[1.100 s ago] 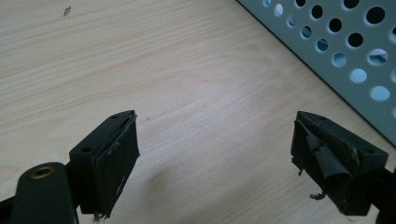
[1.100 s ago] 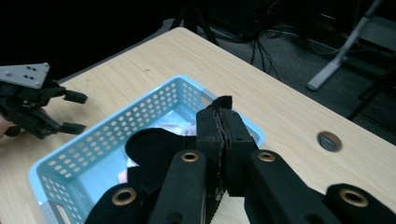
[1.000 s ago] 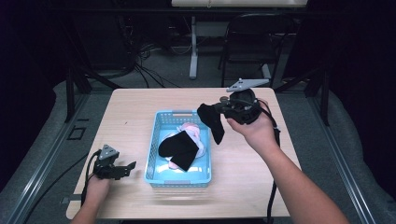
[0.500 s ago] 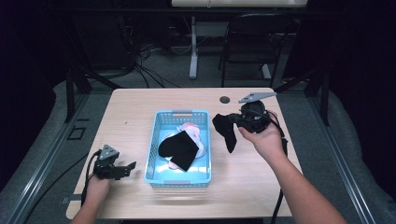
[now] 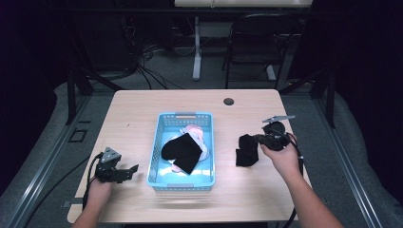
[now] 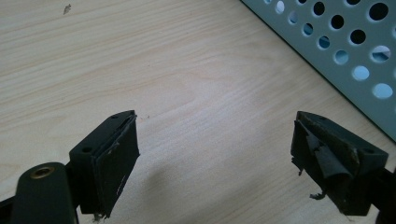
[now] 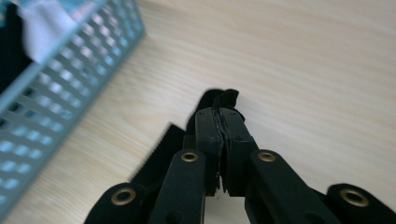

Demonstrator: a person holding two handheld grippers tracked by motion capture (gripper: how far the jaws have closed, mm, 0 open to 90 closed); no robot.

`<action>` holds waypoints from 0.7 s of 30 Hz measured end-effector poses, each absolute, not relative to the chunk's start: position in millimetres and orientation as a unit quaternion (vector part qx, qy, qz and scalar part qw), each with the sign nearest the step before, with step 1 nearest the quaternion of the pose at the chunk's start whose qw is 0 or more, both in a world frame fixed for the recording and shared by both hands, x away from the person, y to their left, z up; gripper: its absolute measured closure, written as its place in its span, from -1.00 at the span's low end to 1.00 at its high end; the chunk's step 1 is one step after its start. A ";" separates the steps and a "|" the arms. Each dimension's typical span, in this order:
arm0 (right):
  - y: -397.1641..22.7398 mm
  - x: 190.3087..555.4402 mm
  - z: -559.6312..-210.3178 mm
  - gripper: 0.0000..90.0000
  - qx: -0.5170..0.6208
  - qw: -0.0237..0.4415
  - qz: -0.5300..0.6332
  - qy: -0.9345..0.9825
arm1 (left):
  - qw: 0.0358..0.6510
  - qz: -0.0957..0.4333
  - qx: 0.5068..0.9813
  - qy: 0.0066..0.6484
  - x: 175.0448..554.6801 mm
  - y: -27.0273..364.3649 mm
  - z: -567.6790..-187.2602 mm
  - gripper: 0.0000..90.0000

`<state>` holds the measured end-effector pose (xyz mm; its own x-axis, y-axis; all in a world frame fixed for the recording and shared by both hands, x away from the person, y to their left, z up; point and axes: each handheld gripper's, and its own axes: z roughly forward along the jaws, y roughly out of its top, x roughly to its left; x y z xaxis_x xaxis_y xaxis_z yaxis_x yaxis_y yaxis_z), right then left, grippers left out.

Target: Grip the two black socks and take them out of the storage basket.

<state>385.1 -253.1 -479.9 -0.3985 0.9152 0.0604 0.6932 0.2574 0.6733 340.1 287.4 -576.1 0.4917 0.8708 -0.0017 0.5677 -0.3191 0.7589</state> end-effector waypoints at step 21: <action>-296.4 376.4 -516.6 0.24 0.574 0.160 0.310 0.741 | 0.355 0.208 0.785 0.462 340.5 286.2 -578.5 -0.66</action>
<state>376.4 -296.4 -516.6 -0.2895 0.9498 0.1188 0.7518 0.1488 0.6424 340.5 286.2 -578.5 0.4861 0.8739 -0.0021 0.5788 -0.3201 0.7501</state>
